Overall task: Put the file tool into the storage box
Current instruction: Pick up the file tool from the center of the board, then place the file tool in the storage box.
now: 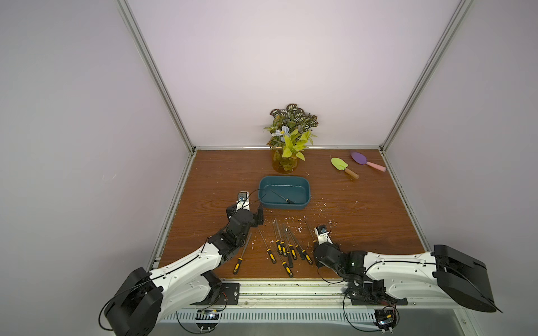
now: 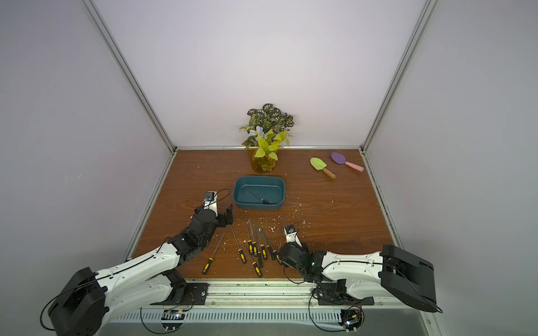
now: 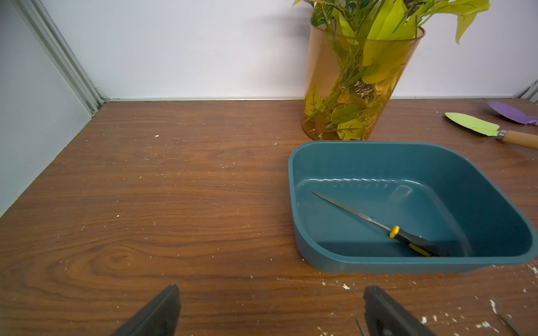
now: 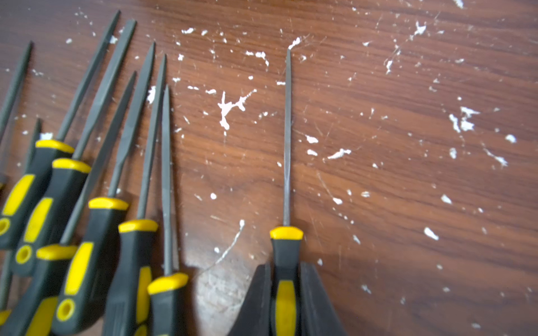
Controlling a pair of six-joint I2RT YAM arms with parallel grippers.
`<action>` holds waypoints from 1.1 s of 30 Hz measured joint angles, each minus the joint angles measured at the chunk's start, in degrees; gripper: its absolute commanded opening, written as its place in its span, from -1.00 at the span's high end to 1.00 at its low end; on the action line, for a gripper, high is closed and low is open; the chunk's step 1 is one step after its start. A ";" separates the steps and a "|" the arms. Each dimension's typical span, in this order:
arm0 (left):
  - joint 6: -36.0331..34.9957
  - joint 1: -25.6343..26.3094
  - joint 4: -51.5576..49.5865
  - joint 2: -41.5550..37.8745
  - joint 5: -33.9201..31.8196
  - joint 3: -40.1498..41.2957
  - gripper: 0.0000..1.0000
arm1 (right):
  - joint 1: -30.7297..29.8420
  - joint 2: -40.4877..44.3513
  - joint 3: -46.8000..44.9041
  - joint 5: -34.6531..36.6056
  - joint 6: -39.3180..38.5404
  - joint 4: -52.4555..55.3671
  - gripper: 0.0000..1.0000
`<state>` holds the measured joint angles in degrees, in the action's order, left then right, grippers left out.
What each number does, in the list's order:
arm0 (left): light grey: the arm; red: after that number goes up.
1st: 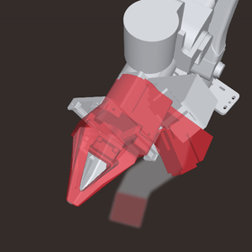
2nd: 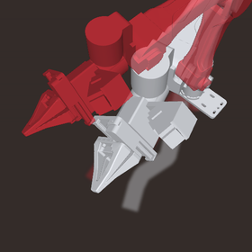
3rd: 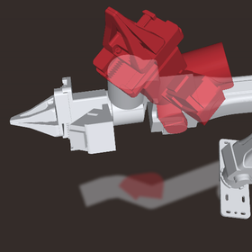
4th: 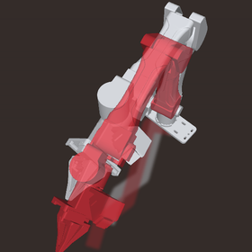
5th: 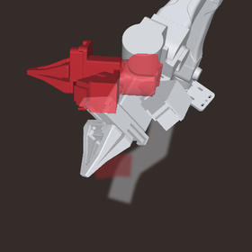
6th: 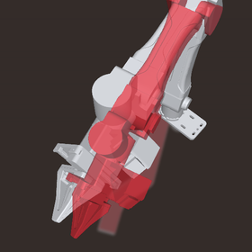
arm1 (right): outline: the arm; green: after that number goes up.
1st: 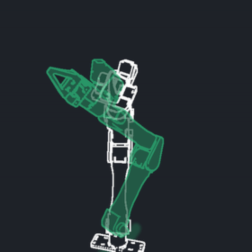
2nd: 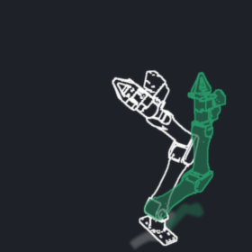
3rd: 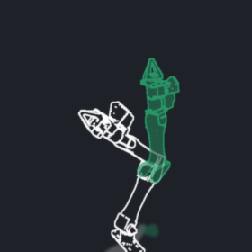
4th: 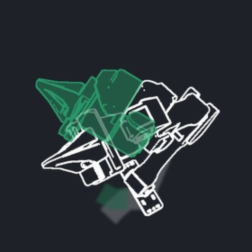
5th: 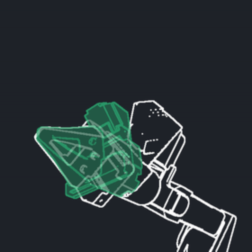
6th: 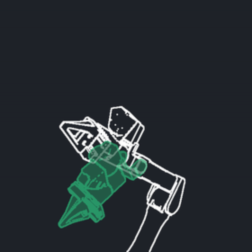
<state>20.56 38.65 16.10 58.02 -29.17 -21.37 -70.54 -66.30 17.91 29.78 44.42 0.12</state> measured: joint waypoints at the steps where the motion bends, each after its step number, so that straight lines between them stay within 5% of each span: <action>1: 0.00 0.00 0.00 0.02 -0.04 0.00 -0.99 | 0.00 1.18 -0.35 0.04 -0.24 0.74 0.94; 12: -0.07 -0.04 1.20 2.27 1.97 -7.50 -0.99 | 0.00 15.89 -0.28 3.61 -7.04 3.85 1.00; 19: -0.17 -2.14 4.59 6.67 7.08 -8.61 -0.99 | 3.06 19.80 6.82 4.09 -20.04 5.01 1.00; 23: 0.24 -3.13 4.39 5.70 9.31 -6.69 -0.99 | 9.11 17.20 12.07 -0.70 -29.24 2.03 1.00; 33: 1.53 -4.39 5.01 1.77 8.98 -3.89 -0.99 | 21.79 -4.17 21.77 -18.34 -53.99 -12.61 1.00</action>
<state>22.09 34.26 21.10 59.79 -20.18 -25.26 -48.75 -70.48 39.68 11.44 -9.56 -12.49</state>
